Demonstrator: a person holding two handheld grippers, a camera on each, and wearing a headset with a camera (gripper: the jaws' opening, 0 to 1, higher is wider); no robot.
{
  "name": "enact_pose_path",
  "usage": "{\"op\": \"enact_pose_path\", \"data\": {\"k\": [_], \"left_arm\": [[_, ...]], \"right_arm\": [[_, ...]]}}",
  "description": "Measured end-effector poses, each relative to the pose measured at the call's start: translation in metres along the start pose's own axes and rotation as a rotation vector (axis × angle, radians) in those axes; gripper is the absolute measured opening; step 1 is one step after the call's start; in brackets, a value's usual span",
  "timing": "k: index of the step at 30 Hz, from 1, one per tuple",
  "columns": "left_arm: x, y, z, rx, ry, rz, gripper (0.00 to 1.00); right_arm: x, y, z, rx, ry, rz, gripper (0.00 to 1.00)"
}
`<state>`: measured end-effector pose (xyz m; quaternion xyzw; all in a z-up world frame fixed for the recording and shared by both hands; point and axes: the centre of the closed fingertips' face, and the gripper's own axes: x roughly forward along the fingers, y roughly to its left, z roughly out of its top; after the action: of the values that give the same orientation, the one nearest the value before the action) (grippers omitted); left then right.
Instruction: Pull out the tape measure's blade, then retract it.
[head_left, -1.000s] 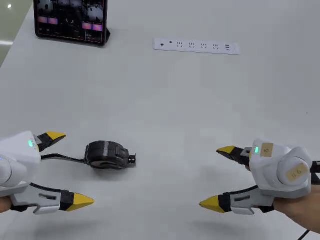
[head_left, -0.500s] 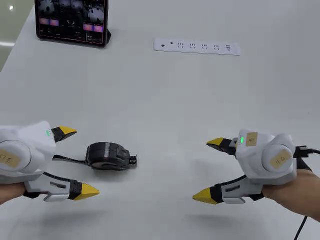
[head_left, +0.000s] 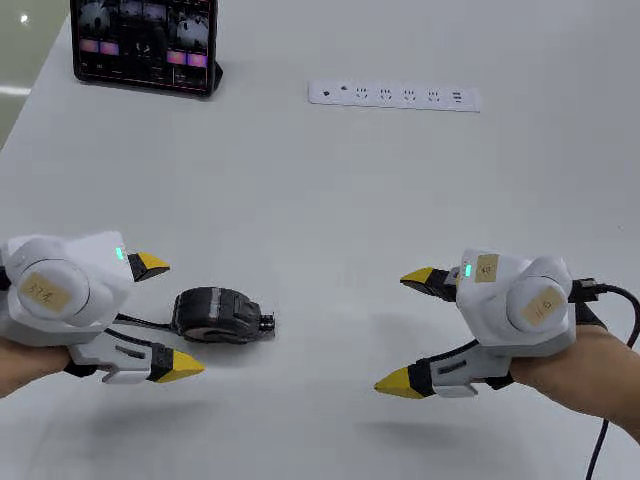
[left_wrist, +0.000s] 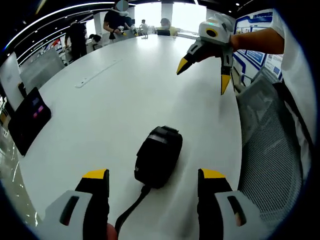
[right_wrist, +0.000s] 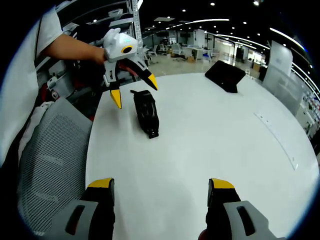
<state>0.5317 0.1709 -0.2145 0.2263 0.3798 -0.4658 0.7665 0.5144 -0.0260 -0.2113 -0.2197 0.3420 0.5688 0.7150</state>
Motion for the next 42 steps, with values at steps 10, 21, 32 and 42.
{"op": "enact_pose_path", "data": {"k": [10, 21, 32, 42], "left_arm": [[0.008, 0.003, -0.005, 0.011, 0.05, -0.022, 0.55], [0.018, 0.0, -0.009, 0.023, 0.087, -0.06, 0.4], [0.026, -0.001, -0.012, 0.047, 0.11, -0.078, 0.32], [0.028, -0.001, -0.011, 0.068, 0.124, -0.082, 0.31]], "right_arm": [[0.004, 0.0, 0.002, 0.002, 0.001, 0.01, 0.74], [0.008, 0.0, 0.003, 0.004, 0.0, 0.017, 0.73], [0.012, 0.001, 0.004, 0.011, 0.001, 0.028, 0.72], [0.018, 0.004, 0.006, 0.013, 0.001, 0.046, 0.7]]}}
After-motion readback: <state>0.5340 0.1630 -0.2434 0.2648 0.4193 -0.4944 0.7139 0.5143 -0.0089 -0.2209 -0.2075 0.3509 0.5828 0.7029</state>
